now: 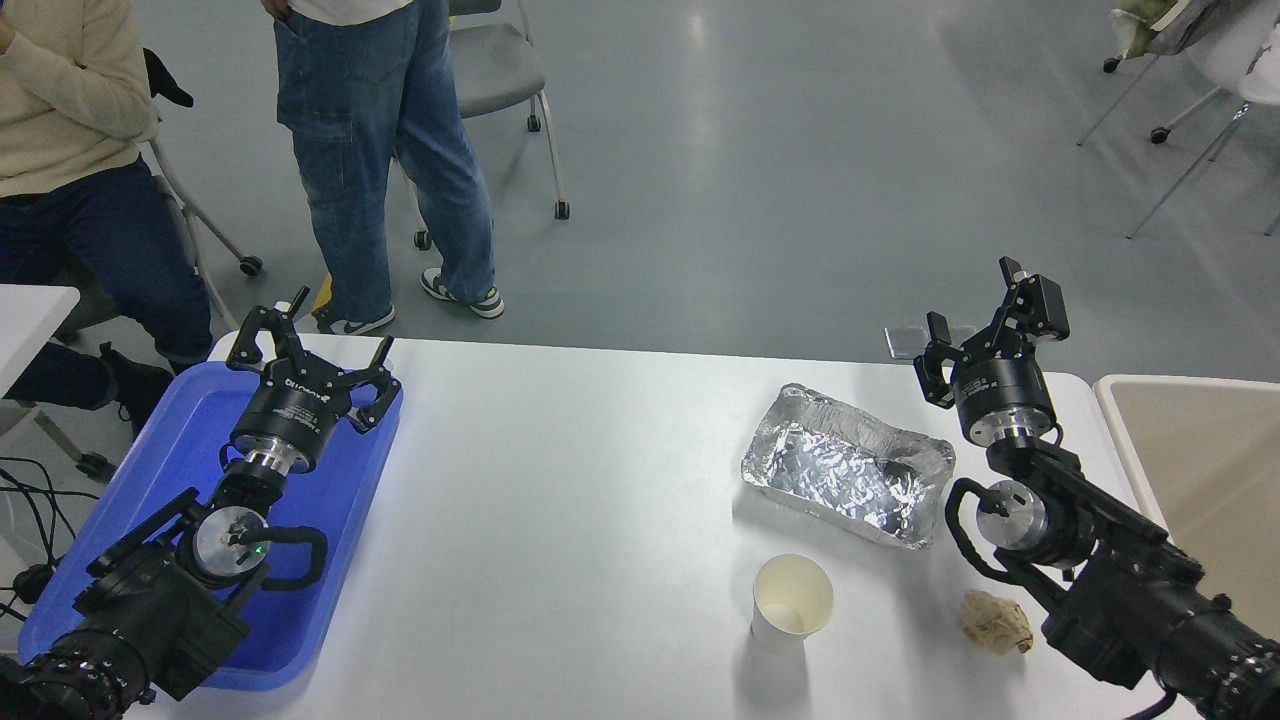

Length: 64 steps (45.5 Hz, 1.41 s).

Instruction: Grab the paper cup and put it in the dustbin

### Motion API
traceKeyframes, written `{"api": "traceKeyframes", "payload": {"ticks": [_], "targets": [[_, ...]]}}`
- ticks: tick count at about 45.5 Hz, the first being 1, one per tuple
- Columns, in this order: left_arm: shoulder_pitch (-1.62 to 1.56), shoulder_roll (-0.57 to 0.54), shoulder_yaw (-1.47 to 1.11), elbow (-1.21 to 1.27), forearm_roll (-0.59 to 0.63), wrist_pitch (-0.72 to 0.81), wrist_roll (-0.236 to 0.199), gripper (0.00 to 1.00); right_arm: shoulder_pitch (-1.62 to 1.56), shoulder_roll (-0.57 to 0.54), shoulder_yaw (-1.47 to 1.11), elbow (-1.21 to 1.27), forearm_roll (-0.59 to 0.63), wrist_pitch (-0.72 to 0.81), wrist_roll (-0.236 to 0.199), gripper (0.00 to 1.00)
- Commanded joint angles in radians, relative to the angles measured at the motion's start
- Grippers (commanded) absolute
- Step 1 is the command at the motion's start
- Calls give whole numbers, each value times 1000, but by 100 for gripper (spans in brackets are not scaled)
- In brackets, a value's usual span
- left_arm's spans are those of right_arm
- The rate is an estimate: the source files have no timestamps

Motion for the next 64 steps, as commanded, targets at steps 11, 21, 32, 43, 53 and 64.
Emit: {"api": "traceKeyframes", "payload": {"ticks": [11,21,32,43,53,64], "targets": [[0,0,0,0,0,0,0,100,1,-2,-2,1,0,0,0,100],[0,0,0,0,0,0,0,100,1,-11,-1,2,0,0,0,100],[0,0,0,0,0,0,0,100,3,-19,-1,4,0,0,0,100],[0,0,0,0,0,0,0,100,4,-19,-1,2,2,-1,0,100],[-2,0,0,0,-1,-2,0,100,18,-29,1,1,2,-3,0,100],[-2,0,0,0,-1,-2,0,100,16,-38,-2,-1,2,-4,0,100]]}}
